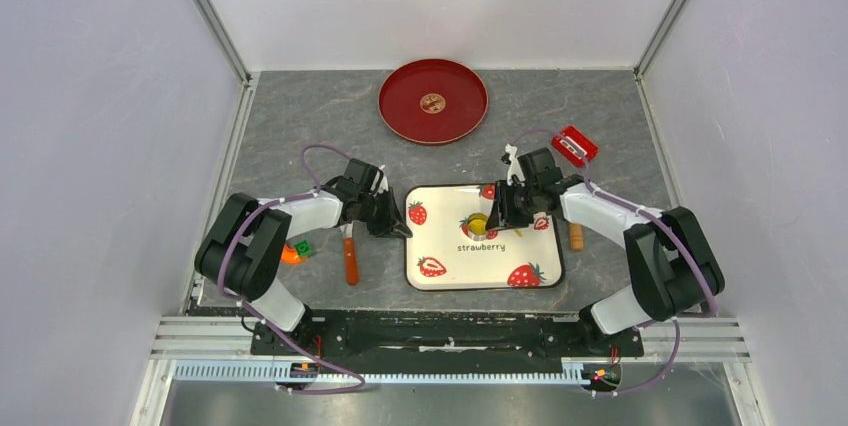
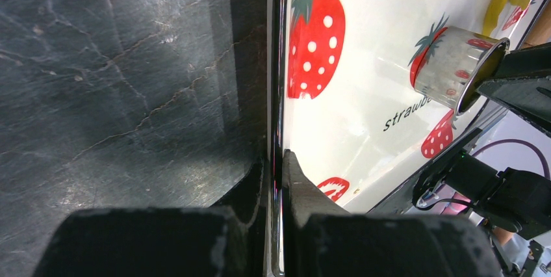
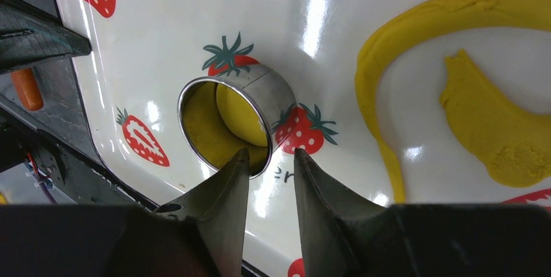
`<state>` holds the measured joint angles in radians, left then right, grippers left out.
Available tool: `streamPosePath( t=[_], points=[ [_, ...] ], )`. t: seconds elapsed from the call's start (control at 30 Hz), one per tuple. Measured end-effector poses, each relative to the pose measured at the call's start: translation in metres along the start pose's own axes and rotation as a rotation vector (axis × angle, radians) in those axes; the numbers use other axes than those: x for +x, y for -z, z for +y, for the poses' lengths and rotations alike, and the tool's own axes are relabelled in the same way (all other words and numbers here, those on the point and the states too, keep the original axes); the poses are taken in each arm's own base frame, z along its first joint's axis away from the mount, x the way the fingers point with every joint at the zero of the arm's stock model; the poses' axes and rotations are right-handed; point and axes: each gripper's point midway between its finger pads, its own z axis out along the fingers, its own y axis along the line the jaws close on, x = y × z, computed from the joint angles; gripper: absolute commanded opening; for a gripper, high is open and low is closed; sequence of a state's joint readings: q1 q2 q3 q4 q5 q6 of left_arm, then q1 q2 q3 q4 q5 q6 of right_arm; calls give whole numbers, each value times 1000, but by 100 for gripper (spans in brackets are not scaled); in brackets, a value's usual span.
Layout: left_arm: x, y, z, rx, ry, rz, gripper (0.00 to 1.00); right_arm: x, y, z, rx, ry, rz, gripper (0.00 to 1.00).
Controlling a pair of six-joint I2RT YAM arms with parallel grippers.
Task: Roll out the dumpling wrappers from the dough
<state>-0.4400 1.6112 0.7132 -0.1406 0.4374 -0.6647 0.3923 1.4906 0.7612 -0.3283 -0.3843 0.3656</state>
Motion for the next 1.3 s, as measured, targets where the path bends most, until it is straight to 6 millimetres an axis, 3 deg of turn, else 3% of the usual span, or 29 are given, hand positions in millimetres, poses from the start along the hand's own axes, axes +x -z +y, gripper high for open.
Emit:
streamPosePath(
  t=[0.23,0.47,0.57,0.83,1.13,1.3],
  points=[
    [0,0,0,0,0,0,2,-4,-5,1,0,1,3,30],
    [0,0,0,0,0,0,2,-6,-8,0,2,0,3,8],
    [0,0,0,0,0,0,2,-7,-7,-3,17,0,-2,4],
    [0,0,0,0,0,0,2,-11,-1,-2,38,9,-1,0],
    [0,0,0,0,0,-1,2,-59,40,21,54,72,-136,0],
    [0,0,0,1,0,0,2,-76,51,25,77,99,-170,0]
  ],
)
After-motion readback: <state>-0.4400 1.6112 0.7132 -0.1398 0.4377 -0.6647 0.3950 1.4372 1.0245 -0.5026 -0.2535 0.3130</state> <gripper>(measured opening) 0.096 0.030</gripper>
